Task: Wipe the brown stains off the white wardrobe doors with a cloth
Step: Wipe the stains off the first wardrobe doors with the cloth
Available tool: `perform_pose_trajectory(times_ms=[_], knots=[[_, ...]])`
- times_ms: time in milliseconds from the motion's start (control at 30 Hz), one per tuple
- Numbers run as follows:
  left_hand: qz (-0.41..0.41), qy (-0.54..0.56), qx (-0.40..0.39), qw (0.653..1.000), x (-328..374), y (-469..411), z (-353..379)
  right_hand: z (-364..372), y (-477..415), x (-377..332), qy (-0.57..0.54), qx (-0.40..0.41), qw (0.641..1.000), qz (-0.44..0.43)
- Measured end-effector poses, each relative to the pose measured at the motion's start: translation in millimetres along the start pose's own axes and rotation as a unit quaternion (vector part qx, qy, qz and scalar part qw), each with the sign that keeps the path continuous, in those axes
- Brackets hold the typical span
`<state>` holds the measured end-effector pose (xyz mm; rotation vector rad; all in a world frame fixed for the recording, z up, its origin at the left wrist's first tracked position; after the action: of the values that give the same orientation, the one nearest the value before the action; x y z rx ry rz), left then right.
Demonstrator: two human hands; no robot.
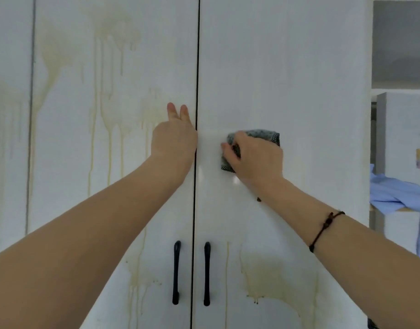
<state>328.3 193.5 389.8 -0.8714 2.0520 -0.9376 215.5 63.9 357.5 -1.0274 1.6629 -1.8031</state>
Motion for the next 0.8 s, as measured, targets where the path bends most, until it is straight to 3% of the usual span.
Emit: perform_pose_trajectory(times_ms=[67,133,233,300,367,467,533,600,667,800], knots=[[-0.005,-0.002,-0.001,1.000,0.9,1.7,-2.9,12.0,13.1,-23.5,-0.022,-0.021,1.000,0.006],[0.002,-0.018,-0.004,1.000,2.3,1.1,-5.5,22.3,55.6,-55.2,-0.049,-0.052,0.992,-0.100],[0.004,-0.021,-0.013,1.000,0.3,1.1,-9.4,27.3,123.1,-81.0,-0.067,-0.115,0.949,-0.285],[0.002,-0.019,-0.008,1.000,-2.2,2.2,-10.1,30.1,129.6,-78.1,-0.068,-0.144,0.924,-0.349],[0.005,-0.021,-0.002,1.000,-2.0,3.3,-8.6,30.4,98.1,-67.4,-0.049,-0.127,0.929,-0.343],[0.004,-0.013,0.008,1.000,-1.2,2.4,-6.4,17.6,28.8,-38.0,-0.047,-0.022,0.988,-0.147],[-0.001,-0.012,0.010,1.000,-0.7,1.3,-5.7,10.3,5.6,-22.3,-0.070,0.005,0.997,-0.024],[-0.002,-0.023,0.007,1.000,1.1,2.3,-5.5,12.1,12.4,-26.6,-0.086,0.009,0.996,0.021],[-0.001,-0.039,0.000,0.999,3.9,3.7,-5.4,17.6,44.8,-43.0,-0.098,-0.004,0.995,-0.028],[0.002,-0.069,-0.018,0.997,8.2,6.1,-9.1,22.3,114.4,-58.2,-0.088,-0.091,0.961,-0.248]])
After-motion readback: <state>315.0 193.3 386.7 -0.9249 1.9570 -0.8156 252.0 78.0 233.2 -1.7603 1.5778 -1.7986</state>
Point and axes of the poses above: each hand's wrist, its own y-axis away from the middle knuckle, its own z-axis out of the palm, x = y × z, the point moved 2 cm from there along -y, towards the middle knuckle, and after that the axes turned 2 degrees about y, right-handed, at the moved point
